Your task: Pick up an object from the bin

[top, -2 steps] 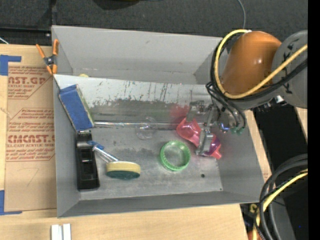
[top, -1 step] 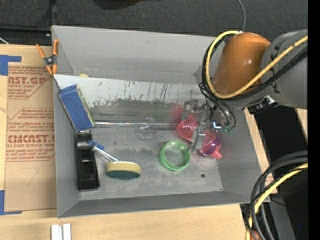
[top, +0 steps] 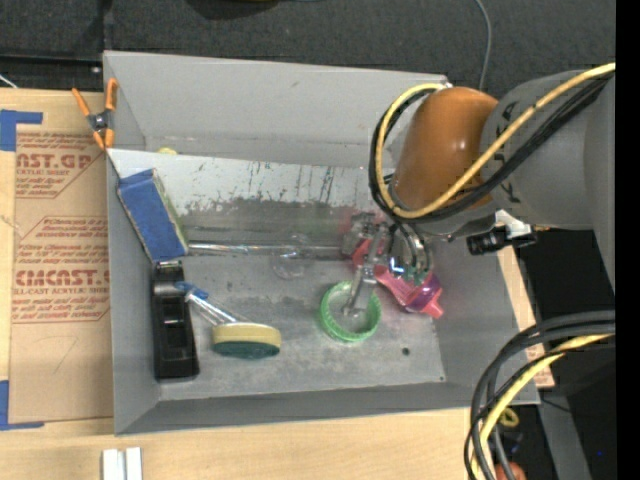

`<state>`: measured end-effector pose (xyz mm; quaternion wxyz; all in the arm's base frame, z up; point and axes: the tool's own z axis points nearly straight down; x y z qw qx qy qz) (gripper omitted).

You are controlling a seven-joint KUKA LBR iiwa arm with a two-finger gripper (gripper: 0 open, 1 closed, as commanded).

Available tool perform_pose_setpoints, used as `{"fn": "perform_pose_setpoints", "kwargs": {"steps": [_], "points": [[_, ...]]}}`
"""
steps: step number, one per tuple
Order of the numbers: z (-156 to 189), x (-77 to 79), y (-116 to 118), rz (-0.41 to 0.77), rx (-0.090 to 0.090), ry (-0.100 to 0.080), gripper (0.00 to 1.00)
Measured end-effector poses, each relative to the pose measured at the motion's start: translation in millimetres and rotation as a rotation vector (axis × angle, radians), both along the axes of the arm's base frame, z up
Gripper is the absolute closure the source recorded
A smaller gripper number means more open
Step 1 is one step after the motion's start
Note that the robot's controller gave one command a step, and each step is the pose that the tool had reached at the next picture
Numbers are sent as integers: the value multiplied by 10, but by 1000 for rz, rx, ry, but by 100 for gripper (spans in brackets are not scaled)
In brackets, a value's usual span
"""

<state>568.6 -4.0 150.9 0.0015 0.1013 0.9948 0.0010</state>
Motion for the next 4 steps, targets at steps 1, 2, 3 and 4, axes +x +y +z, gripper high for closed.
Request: {"fn": "perform_pose_setpoints", "kwargs": {"steps": [1,2,3,4], "points": [[131,121,-557,117,-4,-4,0],[414,111,-195,-4,4,-4,0],[-272,5,17,66,-1,-1,0],[-98,21,-110,41,1,-5,0]]}}
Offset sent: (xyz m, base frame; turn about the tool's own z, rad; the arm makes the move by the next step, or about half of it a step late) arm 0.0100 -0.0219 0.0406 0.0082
